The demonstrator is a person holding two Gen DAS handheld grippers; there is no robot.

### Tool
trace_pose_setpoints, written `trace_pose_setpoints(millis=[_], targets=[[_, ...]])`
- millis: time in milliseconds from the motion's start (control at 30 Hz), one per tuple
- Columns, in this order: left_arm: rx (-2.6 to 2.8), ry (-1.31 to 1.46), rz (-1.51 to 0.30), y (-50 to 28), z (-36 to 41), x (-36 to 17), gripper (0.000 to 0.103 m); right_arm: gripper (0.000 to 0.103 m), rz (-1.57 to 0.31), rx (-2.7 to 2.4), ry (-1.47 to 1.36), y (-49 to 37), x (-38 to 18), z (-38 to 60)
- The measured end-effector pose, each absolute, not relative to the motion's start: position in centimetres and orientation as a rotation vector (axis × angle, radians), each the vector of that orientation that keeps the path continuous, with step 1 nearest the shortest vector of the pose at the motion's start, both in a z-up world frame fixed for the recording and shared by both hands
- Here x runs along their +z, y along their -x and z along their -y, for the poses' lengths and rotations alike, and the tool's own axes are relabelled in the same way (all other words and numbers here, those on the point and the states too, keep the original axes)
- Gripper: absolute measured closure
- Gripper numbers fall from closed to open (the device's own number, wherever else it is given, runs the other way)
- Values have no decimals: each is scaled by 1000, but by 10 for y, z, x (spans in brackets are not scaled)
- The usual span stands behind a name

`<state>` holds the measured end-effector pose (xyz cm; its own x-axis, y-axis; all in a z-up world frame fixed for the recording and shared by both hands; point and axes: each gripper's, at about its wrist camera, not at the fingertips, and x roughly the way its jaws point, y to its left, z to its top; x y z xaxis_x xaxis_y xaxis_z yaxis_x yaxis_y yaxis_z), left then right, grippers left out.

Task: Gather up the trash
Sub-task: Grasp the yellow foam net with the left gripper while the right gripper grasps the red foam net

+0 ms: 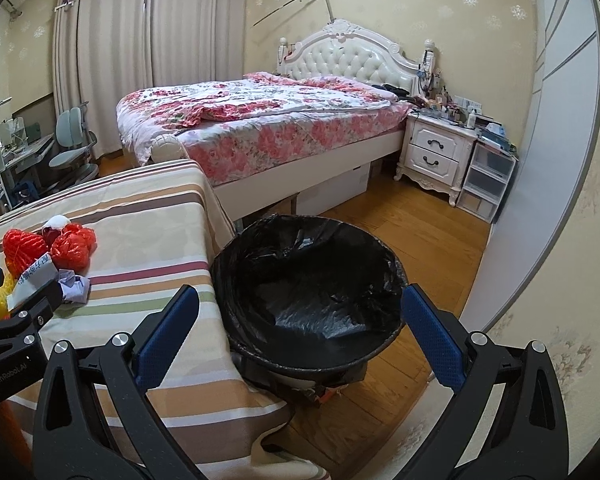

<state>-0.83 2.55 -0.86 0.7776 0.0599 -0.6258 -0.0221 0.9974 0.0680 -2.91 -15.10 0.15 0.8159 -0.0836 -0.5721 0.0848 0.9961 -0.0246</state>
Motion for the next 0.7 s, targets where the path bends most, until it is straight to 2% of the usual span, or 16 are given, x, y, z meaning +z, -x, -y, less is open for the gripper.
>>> trace_pose_setpoints(millis=[167, 433, 533, 700], targets=[[101, -48, -677, 18, -60, -5, 7, 20, -645, -27, 6, 21, -1, 127], [211, -7, -701, 32, -127, -8, 8, 21, -667, 76, 35, 11, 0, 83], [247, 5, -714, 32, -146, -11, 9, 26, -667, 111, 57, 9, 1, 66], [266, 21, -741, 26, -164, -17, 20, 26, -675, 154, 82, 4, 0, 44]])
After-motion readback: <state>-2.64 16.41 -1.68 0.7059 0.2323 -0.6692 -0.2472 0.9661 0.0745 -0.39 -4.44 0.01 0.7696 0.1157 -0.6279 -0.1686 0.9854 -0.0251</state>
